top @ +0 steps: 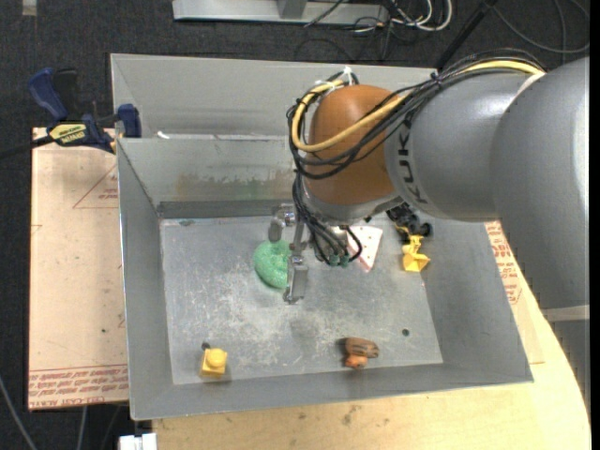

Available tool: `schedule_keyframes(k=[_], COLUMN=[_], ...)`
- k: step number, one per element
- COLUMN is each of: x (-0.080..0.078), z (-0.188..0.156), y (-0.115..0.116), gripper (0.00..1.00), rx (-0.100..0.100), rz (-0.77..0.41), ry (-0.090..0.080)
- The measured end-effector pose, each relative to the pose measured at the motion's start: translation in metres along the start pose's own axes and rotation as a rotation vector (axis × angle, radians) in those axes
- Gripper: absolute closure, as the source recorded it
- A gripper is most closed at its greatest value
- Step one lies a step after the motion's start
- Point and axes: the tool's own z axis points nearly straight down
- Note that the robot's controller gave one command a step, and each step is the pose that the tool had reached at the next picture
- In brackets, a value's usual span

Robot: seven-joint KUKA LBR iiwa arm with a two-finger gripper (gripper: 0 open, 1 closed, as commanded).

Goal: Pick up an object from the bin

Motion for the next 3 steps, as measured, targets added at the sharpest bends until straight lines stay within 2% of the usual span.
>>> schedule_keyframes(k=[1, 2, 3], x=[-0.014, -0.014, -0.026], z=[0.043, 0.043, -0.083], y=[-0.011, -0.011, -0.011], gripper=[1.00, 1.00, 1.00], rx=[-0.002, -0.002, 0.000], rz=[0.122, 0.122, 0.147], ry=[-0.006, -0.006, 0.002])
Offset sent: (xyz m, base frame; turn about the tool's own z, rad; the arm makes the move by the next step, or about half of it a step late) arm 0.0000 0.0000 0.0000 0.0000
